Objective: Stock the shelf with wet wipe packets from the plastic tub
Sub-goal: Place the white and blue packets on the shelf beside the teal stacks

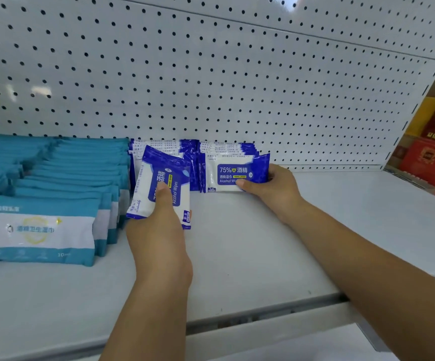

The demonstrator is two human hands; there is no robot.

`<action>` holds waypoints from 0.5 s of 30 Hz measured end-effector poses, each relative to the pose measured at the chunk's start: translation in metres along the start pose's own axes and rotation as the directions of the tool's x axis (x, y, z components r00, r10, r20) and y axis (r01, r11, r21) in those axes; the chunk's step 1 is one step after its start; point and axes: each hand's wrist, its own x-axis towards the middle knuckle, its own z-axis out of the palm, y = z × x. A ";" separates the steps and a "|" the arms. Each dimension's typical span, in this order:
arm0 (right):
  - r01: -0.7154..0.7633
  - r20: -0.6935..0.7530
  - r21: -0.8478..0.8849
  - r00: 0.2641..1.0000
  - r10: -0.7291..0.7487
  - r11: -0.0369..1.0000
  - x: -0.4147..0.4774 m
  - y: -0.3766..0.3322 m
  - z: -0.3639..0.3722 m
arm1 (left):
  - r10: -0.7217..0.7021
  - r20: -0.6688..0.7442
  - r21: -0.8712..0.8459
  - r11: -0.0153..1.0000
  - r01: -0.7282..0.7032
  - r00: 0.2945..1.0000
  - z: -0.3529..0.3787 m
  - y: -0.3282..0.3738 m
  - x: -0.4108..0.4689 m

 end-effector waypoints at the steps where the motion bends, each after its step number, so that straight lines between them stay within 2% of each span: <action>1: 0.015 -0.024 -0.077 1.000 -0.017 0.997 0.002 0.000 0.003 | -0.004 -0.003 0.003 1.000 0.004 1.000 -0.001 -0.001 0.000; 4: 0.013 -0.105 -0.278 0.993 -0.044 0.960 0.009 0.003 0.010 | -0.012 -0.009 0.031 0.999 0.013 1.000 0.000 -0.002 0.001; 8: -0.025 -0.169 -0.330 0.985 -0.033 0.944 0.007 0.003 0.012 | -0.008 -0.003 0.040 0.999 0.009 1.000 -0.001 -0.001 0.001; 12: -0.016 -0.197 -0.252 0.980 -0.035 0.968 0.002 0.002 0.009 | -0.003 0.025 0.046 0.999 0.002 1.000 -0.003 -0.002 0.001; 15: 0.043 -0.246 -0.092 0.967 -0.064 0.995 -0.009 -0.005 0.005 | 0.007 0.043 0.032 0.999 -0.008 0.999 -0.004 -0.001 0.001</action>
